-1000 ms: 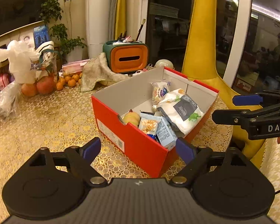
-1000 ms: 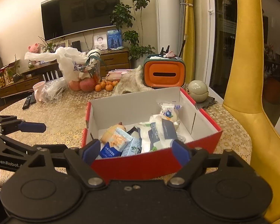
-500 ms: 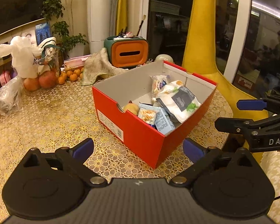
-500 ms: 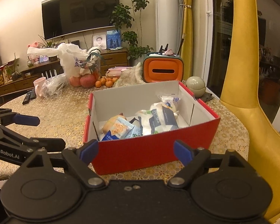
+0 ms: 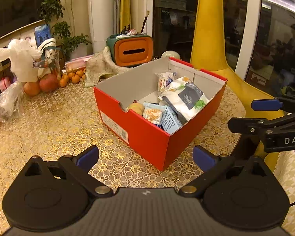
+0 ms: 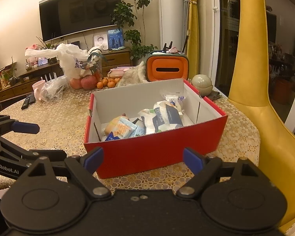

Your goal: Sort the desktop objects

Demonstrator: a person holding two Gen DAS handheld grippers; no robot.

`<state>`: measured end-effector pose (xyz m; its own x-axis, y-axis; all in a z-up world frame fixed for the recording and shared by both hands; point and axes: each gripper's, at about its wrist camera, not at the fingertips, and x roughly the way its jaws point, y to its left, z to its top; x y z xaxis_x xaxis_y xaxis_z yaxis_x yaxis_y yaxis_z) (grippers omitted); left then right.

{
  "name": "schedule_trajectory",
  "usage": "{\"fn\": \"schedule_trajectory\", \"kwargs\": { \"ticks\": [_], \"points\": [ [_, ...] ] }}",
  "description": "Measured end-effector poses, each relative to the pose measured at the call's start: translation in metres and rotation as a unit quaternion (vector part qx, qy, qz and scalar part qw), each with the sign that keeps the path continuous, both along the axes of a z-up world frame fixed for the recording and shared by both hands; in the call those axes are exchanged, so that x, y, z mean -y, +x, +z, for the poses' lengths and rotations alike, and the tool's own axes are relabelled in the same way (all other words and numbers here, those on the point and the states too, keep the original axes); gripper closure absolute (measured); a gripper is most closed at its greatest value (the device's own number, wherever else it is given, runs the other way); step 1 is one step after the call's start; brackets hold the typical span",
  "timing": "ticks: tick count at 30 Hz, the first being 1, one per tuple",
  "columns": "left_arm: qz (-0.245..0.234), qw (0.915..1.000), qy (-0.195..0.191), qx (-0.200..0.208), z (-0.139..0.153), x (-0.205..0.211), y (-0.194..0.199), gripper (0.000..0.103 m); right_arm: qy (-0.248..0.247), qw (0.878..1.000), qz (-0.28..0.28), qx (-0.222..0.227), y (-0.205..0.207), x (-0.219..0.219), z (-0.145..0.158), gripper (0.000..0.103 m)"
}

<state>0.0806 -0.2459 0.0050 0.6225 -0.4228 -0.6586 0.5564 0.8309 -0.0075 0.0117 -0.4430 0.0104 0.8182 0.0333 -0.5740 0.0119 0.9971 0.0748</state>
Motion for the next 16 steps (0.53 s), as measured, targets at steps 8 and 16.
{"fn": "schedule_trajectory", "kwargs": {
  "ticks": [8, 16],
  "points": [
    [-0.005, 1.0000, -0.001, -0.007, -0.0029, -0.0005, 0.0013, 0.001, 0.008, 1.000, -0.008, -0.008, -0.0006, 0.0044, -0.0042, 0.015],
    [-0.022, 0.9997, 0.003, -0.001, -0.0019, 0.0038, -0.0013, 0.001, 0.013, 1.000, -0.019, -0.013, -0.0019, 0.0066, -0.0056, 0.015]
  ]
}}
